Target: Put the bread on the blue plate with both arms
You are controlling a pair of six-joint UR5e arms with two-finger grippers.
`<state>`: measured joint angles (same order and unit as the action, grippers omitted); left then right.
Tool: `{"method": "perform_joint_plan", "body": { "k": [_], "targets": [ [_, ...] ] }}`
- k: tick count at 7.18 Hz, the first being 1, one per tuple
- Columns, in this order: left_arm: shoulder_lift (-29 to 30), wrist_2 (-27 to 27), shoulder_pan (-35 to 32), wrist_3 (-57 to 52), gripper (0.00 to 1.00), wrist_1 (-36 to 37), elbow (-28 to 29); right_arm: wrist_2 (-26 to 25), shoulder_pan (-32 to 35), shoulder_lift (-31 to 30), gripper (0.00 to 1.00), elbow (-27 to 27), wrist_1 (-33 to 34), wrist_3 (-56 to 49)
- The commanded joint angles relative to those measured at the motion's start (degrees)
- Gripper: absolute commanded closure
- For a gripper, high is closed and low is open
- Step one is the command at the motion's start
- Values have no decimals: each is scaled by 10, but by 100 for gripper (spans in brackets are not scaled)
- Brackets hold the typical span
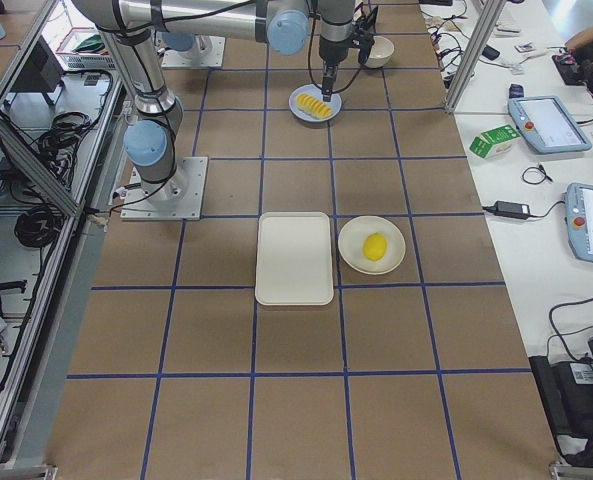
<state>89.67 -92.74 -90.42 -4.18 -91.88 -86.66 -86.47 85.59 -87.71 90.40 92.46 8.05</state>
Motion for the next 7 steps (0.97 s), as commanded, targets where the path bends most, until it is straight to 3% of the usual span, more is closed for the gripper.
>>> {"method": "perform_joint_plan", "body": {
  "k": [1,7],
  "targets": [
    [0,-1,2,0,0,-2,0,-4,-2,-12,0,-5,-23,-5],
    [0,0,2,0,0,-3,-3,-5,22,-18,0,-1,-29,2]
  ]
}}
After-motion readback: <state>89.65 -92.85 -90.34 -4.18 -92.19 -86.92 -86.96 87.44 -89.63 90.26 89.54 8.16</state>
